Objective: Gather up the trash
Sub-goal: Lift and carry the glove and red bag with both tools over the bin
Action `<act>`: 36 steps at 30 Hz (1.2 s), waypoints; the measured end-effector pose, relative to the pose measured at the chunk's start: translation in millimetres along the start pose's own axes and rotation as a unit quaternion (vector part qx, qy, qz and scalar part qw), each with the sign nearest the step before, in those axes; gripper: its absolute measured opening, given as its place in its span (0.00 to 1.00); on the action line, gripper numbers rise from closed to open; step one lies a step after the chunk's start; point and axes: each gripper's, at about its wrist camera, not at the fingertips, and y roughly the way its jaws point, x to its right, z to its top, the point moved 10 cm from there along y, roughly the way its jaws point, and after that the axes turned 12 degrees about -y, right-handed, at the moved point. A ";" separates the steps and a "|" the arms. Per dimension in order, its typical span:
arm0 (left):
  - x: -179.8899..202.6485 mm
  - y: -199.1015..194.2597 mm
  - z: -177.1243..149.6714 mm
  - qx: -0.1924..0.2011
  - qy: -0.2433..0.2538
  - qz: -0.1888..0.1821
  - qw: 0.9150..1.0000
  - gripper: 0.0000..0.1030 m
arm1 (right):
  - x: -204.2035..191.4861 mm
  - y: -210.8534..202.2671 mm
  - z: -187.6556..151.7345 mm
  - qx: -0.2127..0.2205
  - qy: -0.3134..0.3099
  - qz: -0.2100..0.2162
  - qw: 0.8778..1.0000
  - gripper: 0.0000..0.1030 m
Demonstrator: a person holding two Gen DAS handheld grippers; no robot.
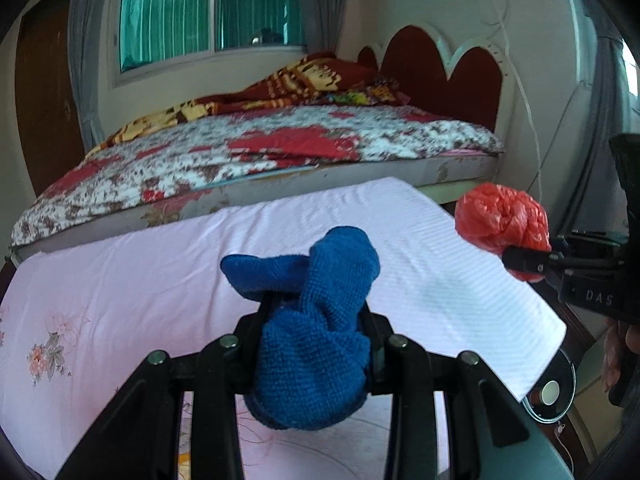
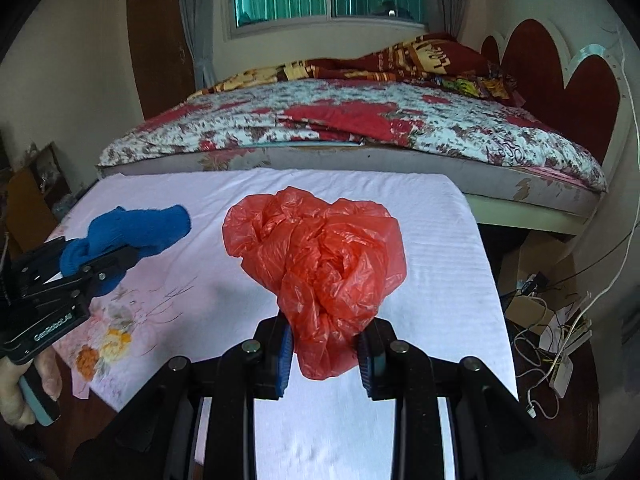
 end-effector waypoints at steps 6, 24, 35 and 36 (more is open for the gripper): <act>36.7 -20.4 -9.6 0.020 0.013 -0.023 0.999 0.35 | 14.6 -41.3 -24.2 0.025 0.004 -0.021 0.999 0.28; 145.2 -41.0 -53.5 0.008 0.056 -0.090 0.994 0.35 | 73.9 -130.1 -107.6 0.056 0.072 -0.059 0.994 0.28; 205.9 -37.2 -82.9 -0.016 0.067 -0.131 0.989 0.35 | 122.4 -164.4 -170.2 0.054 0.135 -0.090 0.985 0.28; 213.7 -37.3 -85.8 -0.019 0.070 -0.136 0.988 0.35 | 126.0 -166.7 -174.1 0.054 0.140 -0.094 0.984 0.28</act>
